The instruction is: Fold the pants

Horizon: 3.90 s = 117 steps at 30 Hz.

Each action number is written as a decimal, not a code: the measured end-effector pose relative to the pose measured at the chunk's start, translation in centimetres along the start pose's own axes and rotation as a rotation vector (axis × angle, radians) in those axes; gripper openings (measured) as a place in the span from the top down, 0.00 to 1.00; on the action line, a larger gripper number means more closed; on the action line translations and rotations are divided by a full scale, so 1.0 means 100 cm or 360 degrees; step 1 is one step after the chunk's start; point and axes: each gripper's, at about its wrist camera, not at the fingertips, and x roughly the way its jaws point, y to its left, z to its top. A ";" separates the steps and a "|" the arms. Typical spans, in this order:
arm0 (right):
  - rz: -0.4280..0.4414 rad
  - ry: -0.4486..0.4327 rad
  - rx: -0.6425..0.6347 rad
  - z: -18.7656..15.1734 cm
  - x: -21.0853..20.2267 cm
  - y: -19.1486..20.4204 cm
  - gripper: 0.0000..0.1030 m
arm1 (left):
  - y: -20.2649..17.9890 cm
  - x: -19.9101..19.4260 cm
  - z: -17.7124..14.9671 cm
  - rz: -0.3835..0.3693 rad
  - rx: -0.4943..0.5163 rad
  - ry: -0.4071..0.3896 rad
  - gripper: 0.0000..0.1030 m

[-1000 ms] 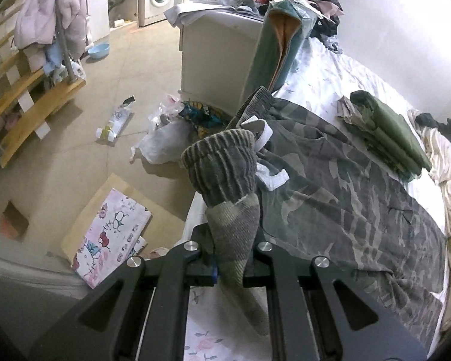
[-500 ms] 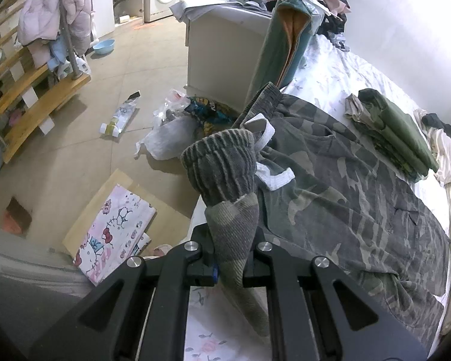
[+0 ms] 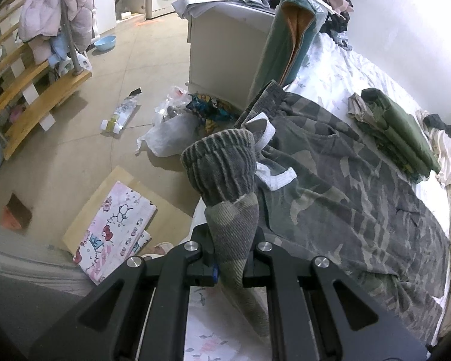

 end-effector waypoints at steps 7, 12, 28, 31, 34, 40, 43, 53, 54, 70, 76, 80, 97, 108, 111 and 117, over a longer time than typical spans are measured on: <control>0.0035 -0.0272 -0.0077 0.023 -0.036 0.031 0.99 | 0.014 0.010 0.001 0.0033 -0.0048 0.0114 0.94; 0.0237 -0.0336 -0.0114 0.029 -0.062 0.073 0.99 | 0.026 0.014 0.016 -0.0010 -0.0235 0.0282 0.94; 0.0066 -0.0083 -0.0542 0.088 0.054 0.307 1.00 | -0.061 0.070 0.149 -0.0030 -0.0248 0.0401 0.94; -0.0064 -0.0073 -0.0699 0.085 0.102 0.355 1.00 | -0.095 0.108 0.173 0.0050 -0.0127 0.0393 0.94; -0.0140 -0.0034 -0.0804 0.080 0.153 0.383 0.99 | -0.121 0.146 0.181 0.0115 0.0012 0.0391 0.92; -0.0195 0.0064 -0.1003 0.063 0.211 0.396 0.46 | -0.130 0.191 0.179 0.0086 0.0047 0.0417 0.76; -0.0136 -0.0016 -0.1133 0.062 0.196 0.404 0.25 | -0.129 0.176 0.181 -0.0018 0.0083 0.0321 0.49; 0.0104 -0.0018 -0.1574 0.001 0.146 0.406 0.25 | -0.148 0.113 0.160 -0.0030 0.0656 -0.0187 0.15; 0.0128 0.0036 -0.1581 -0.007 0.147 0.398 0.25 | -0.157 0.123 0.150 -0.0015 0.0760 -0.0136 0.15; 0.0008 -0.0203 -0.1201 0.071 0.124 0.280 0.25 | -0.167 0.166 0.137 0.0034 0.0646 -0.0001 0.22; -0.0088 -0.0016 -0.0733 0.146 0.145 0.219 0.27 | -0.176 0.163 0.103 -0.0089 0.0682 0.0115 0.19; -0.0139 0.0036 -0.0949 0.128 0.158 0.232 0.83 | -0.174 0.173 0.086 -0.0068 0.0700 0.0230 0.20; -0.0588 -0.0183 -0.1126 0.086 0.160 0.248 0.67 | -0.172 0.144 0.088 -0.0171 0.0733 0.0097 0.28; 0.0133 0.0327 -0.1856 -0.121 0.153 0.324 0.64 | -0.237 0.127 0.001 -0.0283 0.0984 0.0254 0.28; -0.0026 0.0255 -0.1827 -0.116 0.167 0.312 0.64 | -0.204 0.156 0.000 -0.0166 0.0892 0.0337 0.28; -0.0077 0.0205 -0.1591 -0.068 0.149 0.291 0.68 | -0.150 0.126 0.032 -0.0183 0.0642 0.0250 0.38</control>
